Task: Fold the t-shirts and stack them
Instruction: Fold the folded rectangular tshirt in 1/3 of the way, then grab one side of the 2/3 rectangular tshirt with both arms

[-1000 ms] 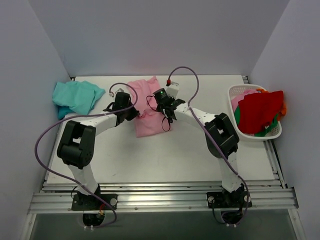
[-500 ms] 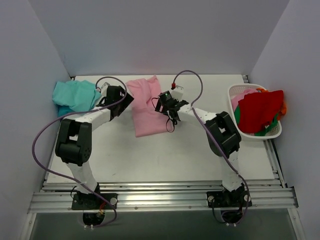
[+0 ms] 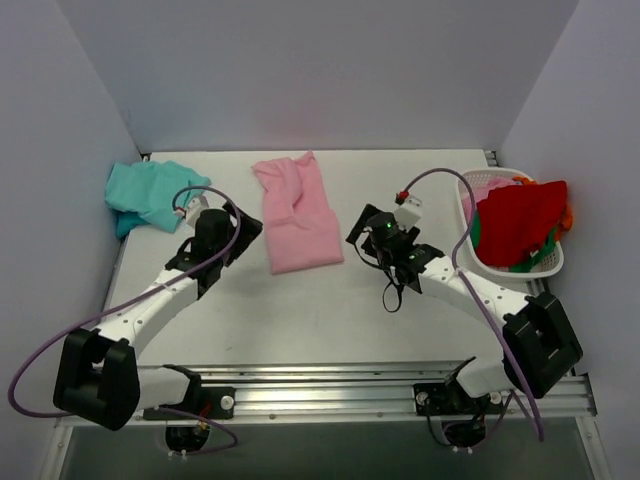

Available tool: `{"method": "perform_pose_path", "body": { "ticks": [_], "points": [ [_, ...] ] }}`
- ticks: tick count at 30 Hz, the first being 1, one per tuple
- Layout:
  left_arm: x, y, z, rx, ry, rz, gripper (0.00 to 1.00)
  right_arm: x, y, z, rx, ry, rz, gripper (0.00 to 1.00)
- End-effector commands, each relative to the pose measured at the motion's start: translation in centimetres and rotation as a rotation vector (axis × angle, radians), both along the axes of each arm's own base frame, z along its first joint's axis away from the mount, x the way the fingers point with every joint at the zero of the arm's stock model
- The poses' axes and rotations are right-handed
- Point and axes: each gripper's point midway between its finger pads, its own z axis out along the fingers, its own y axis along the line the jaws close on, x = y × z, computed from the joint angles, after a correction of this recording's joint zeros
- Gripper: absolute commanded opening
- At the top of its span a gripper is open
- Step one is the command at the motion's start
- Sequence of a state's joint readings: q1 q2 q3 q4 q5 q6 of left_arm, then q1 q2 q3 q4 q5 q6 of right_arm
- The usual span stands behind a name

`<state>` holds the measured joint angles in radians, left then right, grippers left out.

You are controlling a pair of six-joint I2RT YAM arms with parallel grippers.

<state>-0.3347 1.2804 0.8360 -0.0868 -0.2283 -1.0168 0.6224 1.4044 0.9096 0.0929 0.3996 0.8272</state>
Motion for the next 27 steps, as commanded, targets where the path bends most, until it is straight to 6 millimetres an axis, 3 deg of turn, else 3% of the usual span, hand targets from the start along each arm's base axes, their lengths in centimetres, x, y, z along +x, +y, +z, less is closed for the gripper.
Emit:
{"method": "perform_pose_path", "body": {
  "ticks": [1, 6, 11, 12, 13, 20, 27],
  "points": [
    [-3.1, -1.3, -3.4, -0.023, 0.074, -0.007, 0.94, -1.1, 0.7, -2.3, 0.066, 0.027, 0.028, 0.88],
    [-5.4, -3.5, -5.6, -0.099, 0.080, -0.010, 0.94, -2.3, 2.8, -6.6, 0.132, 0.104, 0.114, 0.87],
    [-5.4, -4.9, -7.3, -0.147, 0.070, -0.010, 0.94, -1.5, 5.0, -9.1, 0.177, 0.126, 0.171, 0.86],
    [-5.3, -5.1, -8.1, -0.147, 0.090, -0.007, 0.94, -1.0, 5.5, -8.9, 0.190, 0.111, 0.178, 0.86],
    [-5.1, -5.4, -8.1, -0.158, 0.080, -0.008, 0.94, -0.9, 5.7, -10.1, 0.182, 0.134, 0.180, 0.85],
    [-3.7, -6.6, -10.1, -0.167, 0.098, 0.000, 0.95, 0.8, 7.5, -12.3, 0.183, 0.173, 0.202, 0.84],
    [-2.7, -7.4, -11.1, -0.172, 0.109, -0.005, 0.96, 1.7, 7.2, -13.2, 0.163, 0.191, 0.189, 0.76]
  ]
}}
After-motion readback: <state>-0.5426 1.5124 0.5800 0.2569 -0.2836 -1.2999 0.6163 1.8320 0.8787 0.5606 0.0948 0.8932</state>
